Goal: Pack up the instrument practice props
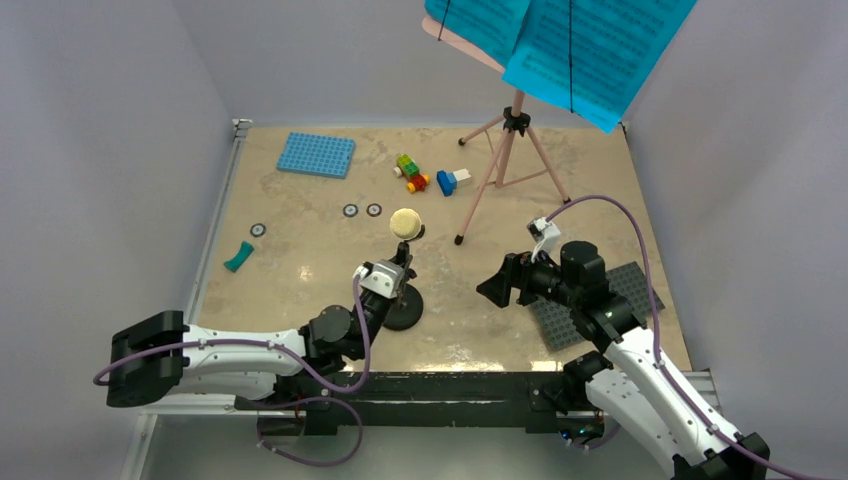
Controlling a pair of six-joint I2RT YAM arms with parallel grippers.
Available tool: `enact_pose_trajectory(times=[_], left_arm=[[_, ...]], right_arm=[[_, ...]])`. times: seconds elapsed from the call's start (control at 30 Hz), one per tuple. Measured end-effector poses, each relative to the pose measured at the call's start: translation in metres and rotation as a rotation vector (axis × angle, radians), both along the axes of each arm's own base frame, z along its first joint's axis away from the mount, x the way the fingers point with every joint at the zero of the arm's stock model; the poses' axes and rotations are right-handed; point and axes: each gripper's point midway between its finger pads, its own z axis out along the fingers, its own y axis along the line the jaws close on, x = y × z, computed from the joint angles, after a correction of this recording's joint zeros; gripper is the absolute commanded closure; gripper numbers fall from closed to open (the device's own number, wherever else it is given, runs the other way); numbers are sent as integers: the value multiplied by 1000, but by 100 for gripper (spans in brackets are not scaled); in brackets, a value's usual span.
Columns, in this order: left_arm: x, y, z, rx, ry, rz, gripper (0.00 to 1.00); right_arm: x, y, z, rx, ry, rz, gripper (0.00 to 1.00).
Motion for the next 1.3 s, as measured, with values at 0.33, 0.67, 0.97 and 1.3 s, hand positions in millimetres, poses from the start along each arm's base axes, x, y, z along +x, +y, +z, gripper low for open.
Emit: enact_pose_trajectory(times=[0.33, 0.67, 0.97, 1.3], left_arm=[[4, 19, 0, -94, -30, -176, 100], [0, -13, 2, -124, -23, -468, 100], [-2, -50, 11, -145, -21, -686, 100], [-5, -57, -1, -130, -26, -739, 100]], right_arm=[[1, 2, 14, 17, -27, 6, 14], [-4, 8, 20, 46, -39, 56, 16], [-4, 19, 39, 113, -114, 112, 16], [3, 38, 7, 199, 11, 138, 16]])
